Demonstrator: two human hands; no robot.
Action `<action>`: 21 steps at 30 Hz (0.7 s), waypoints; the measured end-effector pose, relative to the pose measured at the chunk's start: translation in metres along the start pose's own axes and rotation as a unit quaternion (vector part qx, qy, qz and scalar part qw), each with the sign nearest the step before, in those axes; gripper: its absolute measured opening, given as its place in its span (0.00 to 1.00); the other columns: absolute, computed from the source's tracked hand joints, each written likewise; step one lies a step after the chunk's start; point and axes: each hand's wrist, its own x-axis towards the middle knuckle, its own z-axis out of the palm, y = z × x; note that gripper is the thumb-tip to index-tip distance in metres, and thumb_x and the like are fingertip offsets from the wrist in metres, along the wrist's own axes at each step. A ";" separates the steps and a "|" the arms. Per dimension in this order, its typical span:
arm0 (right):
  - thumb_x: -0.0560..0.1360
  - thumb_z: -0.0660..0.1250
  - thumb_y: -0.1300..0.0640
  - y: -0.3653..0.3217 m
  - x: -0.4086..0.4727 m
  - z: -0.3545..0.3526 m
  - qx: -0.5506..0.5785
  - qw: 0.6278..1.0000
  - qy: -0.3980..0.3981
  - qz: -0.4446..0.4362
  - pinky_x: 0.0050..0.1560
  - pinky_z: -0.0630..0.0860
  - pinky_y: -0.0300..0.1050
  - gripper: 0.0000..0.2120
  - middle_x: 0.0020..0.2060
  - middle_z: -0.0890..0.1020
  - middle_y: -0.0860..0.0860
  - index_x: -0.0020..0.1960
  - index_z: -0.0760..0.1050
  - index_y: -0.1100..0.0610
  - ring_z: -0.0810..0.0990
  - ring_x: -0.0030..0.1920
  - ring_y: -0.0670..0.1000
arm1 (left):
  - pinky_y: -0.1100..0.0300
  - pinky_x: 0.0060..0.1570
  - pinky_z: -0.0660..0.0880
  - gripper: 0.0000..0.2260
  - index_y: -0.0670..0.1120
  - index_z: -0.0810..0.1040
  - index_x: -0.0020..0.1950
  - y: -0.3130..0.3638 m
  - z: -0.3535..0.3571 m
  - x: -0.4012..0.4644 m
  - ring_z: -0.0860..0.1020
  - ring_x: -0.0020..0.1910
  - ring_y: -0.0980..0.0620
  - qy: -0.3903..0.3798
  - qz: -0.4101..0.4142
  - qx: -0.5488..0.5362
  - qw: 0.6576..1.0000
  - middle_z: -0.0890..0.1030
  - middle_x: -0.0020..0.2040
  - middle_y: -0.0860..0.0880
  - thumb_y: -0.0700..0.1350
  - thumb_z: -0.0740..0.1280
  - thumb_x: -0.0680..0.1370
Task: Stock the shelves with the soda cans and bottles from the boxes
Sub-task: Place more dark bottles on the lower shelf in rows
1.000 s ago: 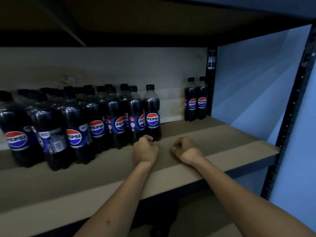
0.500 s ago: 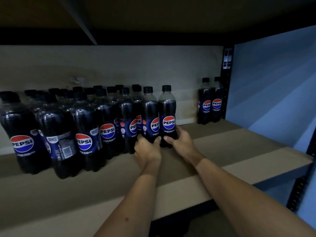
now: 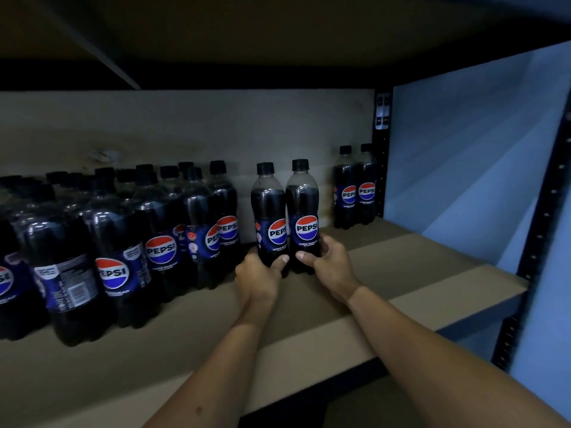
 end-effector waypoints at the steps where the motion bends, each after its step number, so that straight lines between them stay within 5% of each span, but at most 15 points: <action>1: 0.70 0.75 0.68 0.000 0.001 -0.012 -0.004 1.000 0.003 -0.002 0.56 0.79 0.44 0.21 0.52 0.84 0.51 0.59 0.77 0.55 0.83 0.54 0.50 | 0.53 0.53 0.75 0.24 0.42 0.78 0.59 0.004 0.007 -0.002 0.78 0.57 0.40 -0.009 -0.004 0.003 1.000 0.81 0.56 0.41 0.56 0.75 0.71; 5: 0.70 0.74 0.70 -0.001 0.008 -0.061 -0.019 1.000 0.022 -0.009 0.56 0.78 0.40 0.23 0.54 0.84 0.49 0.61 0.77 0.56 0.82 0.55 0.47 | 0.56 0.50 0.74 0.23 0.42 0.80 0.57 0.025 0.045 -0.010 0.79 0.55 0.41 -0.050 0.021 -0.019 0.998 0.83 0.54 0.41 0.55 0.76 0.70; 13: 0.70 0.73 0.71 0.012 0.044 -0.122 -0.047 0.996 0.079 -0.018 0.60 0.79 0.48 0.25 0.54 0.84 0.51 0.65 0.75 0.60 0.83 0.55 0.49 | 0.53 0.53 0.75 0.23 0.39 0.79 0.57 0.055 0.121 -0.001 0.79 0.55 0.38 -0.081 0.023 -0.031 0.996 0.82 0.54 0.39 0.55 0.75 0.71; 21: 0.68 0.77 0.57 0.027 0.078 -0.124 -0.146 0.988 0.050 -0.027 0.64 0.76 0.53 0.27 0.55 0.83 0.43 0.65 0.75 0.49 0.81 0.57 0.47 | 0.59 0.53 0.74 0.24 0.43 0.75 0.64 0.045 0.142 0.027 0.79 0.57 0.44 -0.085 0.004 -0.124 0.989 0.81 0.59 0.45 0.49 0.77 0.71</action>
